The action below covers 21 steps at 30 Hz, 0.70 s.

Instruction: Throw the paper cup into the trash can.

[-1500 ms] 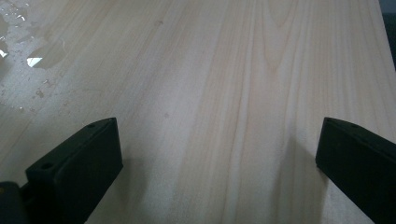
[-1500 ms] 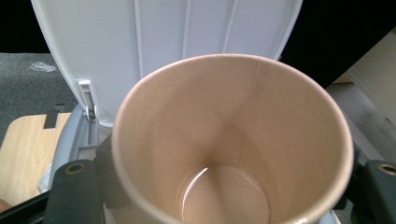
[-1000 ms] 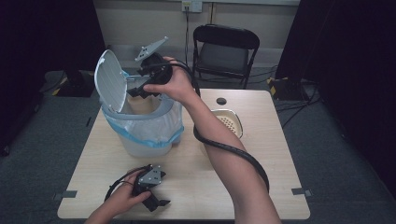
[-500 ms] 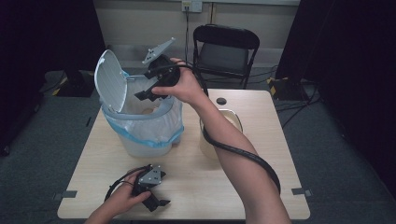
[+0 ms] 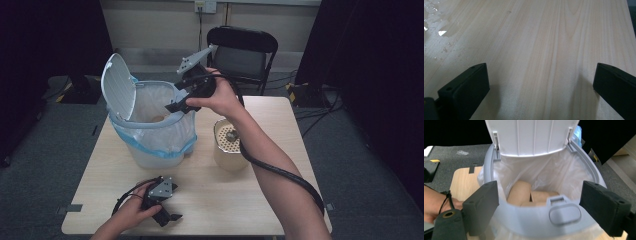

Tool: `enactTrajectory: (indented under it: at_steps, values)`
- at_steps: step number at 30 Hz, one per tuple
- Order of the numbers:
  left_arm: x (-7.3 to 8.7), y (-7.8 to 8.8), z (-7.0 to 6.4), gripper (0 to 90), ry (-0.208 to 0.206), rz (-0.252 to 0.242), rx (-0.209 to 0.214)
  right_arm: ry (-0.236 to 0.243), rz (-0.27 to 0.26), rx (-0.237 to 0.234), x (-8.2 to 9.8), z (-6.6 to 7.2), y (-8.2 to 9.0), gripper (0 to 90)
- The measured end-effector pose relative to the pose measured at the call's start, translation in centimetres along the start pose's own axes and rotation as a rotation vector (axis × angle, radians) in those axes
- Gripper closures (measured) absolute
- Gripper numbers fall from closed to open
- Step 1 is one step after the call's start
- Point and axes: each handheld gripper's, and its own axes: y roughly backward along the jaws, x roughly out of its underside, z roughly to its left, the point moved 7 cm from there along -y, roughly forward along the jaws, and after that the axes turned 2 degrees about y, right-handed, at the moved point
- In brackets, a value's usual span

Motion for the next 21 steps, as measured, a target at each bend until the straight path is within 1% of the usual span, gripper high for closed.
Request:
enactTrajectory:
  at_steps: [1,2,3,4,7,11,13,17,18,21]
  values:
    - [0.0,0.0,0.0,0.0,0.000,0.000,0.000,0.000,0.000,0.000,0.0,0.0,0.0,14.7]
    - [0.0,0.0,0.0,0.0,0.000,0.000,0.000,-0.009,-0.004,0.004,0.5,0.0,0.6,14.7]
    - [0.0,0.0,0.0,0.0,0.000,0.000,0.000,-0.009,-0.004,0.004,0.5,0.0,0.6,14.7]
    - [0.0,0.0,0.0,0.0,-0.002,0.006,-0.001,-0.019,-0.006,0.006,1.2,0.0,1.2,14.7]
    - [0.0,0.0,0.0,0.0,0.002,0.005,-0.003,-0.033,-0.009,0.011,2.0,0.0,1.8,14.7]
    - [0.0,0.0,0.0,0.0,0.002,0.004,-0.001,-0.047,-0.008,0.024,3.0,0.3,2.8,14.6]
    - [0.0,0.0,0.0,0.0,-0.002,0.006,-0.003,-0.053,-0.006,0.022,3.4,0.5,3.2,14.4]
    - [0.0,0.0,0.0,0.0,0.001,0.004,-0.004,-0.055,-0.004,0.041,4.5,0.9,3.7,14.5]
    - [0.0,0.0,0.1,0.0,-0.007,0.002,-0.005,-0.054,0.004,0.032,4.9,1.1,3.8,14.5]
    - [0.0,0.1,0.1,0.0,-0.008,0.004,-0.006,-0.052,0.023,0.035,5.9,1.6,3.8,14.5]
